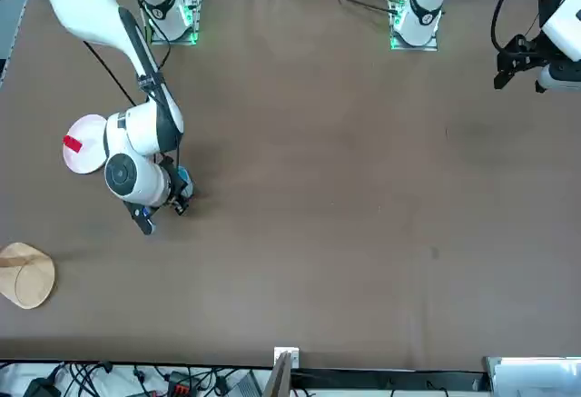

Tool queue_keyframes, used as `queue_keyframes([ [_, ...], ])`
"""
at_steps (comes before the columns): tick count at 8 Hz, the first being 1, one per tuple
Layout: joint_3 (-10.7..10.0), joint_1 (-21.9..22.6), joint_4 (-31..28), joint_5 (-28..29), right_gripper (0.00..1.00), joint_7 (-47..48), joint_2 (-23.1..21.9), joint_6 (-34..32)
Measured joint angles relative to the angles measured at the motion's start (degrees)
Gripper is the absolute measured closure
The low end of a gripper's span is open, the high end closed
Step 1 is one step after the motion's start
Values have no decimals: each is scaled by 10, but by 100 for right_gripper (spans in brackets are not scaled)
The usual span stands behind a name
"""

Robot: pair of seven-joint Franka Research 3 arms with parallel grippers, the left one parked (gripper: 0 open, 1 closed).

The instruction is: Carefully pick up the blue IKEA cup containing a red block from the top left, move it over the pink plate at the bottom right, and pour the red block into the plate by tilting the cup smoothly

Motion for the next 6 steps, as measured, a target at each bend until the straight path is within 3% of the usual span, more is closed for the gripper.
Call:
queue_keyframes([
  [3,1,0,36,0,46,0,-1,-11],
  [4,1,1,47,0,39,0,-2,-13],
  [5,1,1,55,0,23,0,-3,-14],
  [6,1,1,61,0,18,0,-5,-17],
])
